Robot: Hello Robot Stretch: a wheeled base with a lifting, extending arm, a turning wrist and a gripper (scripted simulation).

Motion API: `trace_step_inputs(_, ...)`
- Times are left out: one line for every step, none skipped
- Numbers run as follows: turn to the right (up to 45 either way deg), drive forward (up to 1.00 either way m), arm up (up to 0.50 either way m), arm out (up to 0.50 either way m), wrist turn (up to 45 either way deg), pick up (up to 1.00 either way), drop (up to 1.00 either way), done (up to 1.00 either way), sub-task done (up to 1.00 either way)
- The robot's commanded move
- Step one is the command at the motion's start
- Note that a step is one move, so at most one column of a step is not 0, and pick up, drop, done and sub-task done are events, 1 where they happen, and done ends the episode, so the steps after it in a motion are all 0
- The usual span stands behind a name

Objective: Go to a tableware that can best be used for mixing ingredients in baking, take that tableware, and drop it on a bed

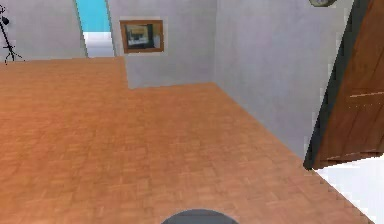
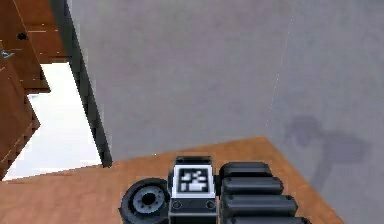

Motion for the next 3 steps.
trace_step_inputs(-21.0,0.0,0.0,0.0,0.0,0.0,0.0,0.0,0.0)
trace_step_inputs(0.0,1.0,0.0,0.0,0.0,0.0,0.0,0.0,0.0)
trace_step_inputs(0.0,1.0,0.0,0.0,0.0,0.0,0.0,0.0,0.0)
